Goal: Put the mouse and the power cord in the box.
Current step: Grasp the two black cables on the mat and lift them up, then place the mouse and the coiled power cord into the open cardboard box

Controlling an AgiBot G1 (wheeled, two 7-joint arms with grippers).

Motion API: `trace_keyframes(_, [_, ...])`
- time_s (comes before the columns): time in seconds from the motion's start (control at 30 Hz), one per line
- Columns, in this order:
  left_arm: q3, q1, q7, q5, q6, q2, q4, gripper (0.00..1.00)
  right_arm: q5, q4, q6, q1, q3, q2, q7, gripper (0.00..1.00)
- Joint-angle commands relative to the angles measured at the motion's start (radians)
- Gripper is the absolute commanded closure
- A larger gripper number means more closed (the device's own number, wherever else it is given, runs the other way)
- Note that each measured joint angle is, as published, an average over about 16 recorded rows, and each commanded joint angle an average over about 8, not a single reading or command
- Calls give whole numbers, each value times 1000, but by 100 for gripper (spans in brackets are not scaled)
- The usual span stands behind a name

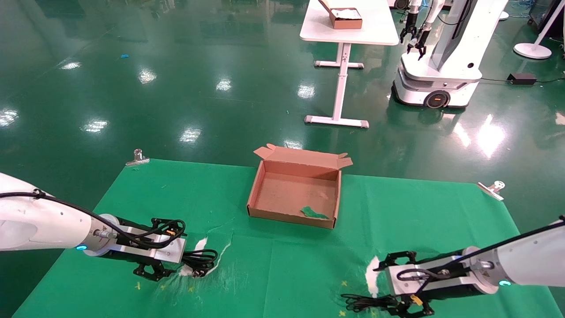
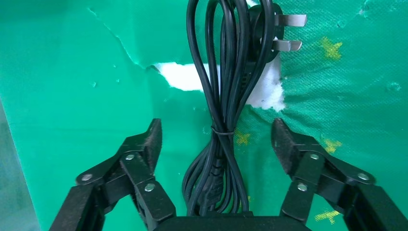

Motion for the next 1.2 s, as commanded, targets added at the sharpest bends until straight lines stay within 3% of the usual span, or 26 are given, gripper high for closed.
trace_keyframes(0.03, [0,0,-1,0,1,0,-1,100,0,1,-1,0,0,0,0,100])
trace_keyframes(0.97, [-4,-1,-9,-6,9,-6,1,100,7,5,5,3,5,11,3,100])
trace_keyframes(1.2, [-52,-74,-70,-76,148,-76,45,100,86,5,-19,52,61,88,20,100])
